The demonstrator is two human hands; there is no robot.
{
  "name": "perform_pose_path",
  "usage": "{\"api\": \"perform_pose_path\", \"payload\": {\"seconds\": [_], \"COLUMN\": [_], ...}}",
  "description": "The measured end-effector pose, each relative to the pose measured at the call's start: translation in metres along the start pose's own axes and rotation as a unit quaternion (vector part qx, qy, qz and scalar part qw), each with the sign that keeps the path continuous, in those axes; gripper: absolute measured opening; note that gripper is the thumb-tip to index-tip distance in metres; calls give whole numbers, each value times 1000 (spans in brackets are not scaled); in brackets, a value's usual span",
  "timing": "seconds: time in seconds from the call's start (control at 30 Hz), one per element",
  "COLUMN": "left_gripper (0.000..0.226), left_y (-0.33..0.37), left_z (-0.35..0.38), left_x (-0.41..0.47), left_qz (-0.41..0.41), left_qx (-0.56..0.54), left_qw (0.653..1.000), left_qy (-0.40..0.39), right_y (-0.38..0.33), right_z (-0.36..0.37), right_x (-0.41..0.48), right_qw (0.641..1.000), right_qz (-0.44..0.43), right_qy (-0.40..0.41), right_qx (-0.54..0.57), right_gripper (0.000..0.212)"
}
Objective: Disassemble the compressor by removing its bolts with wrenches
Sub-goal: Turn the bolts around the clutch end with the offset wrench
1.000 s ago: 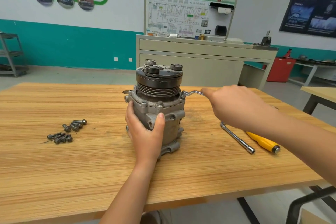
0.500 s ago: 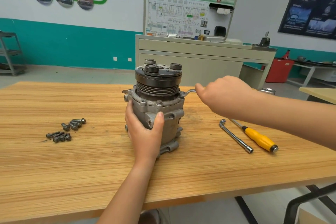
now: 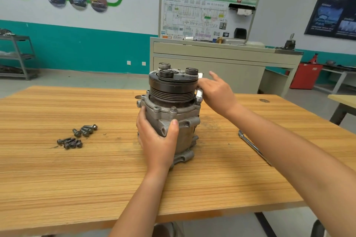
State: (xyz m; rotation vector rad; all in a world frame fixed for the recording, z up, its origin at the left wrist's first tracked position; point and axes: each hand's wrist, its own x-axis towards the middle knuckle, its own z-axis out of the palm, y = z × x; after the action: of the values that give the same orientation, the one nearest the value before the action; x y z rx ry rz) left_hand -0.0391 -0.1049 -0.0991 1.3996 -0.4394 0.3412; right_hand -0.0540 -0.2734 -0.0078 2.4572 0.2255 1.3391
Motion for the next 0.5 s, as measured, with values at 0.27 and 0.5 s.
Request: {"api": "perform_pose_path", "payload": {"seconds": [0.27, 0.5], "left_gripper": [94, 96], "left_y": [-3, 0], "left_z": [0, 0], "left_x": [-1, -2], "left_qz": [-9, -14], "left_qx": [-18, -24], "left_qw": [1000, 1000], "left_qy": [0, -1], "right_y": [1, -28], "right_z": [-77, -102], "right_x": [-14, -21], "right_qw": [927, 913], "right_qz": [318, 190], "right_qy": [-76, -357], "right_qx": [182, -60], "right_gripper": [23, 24]}}
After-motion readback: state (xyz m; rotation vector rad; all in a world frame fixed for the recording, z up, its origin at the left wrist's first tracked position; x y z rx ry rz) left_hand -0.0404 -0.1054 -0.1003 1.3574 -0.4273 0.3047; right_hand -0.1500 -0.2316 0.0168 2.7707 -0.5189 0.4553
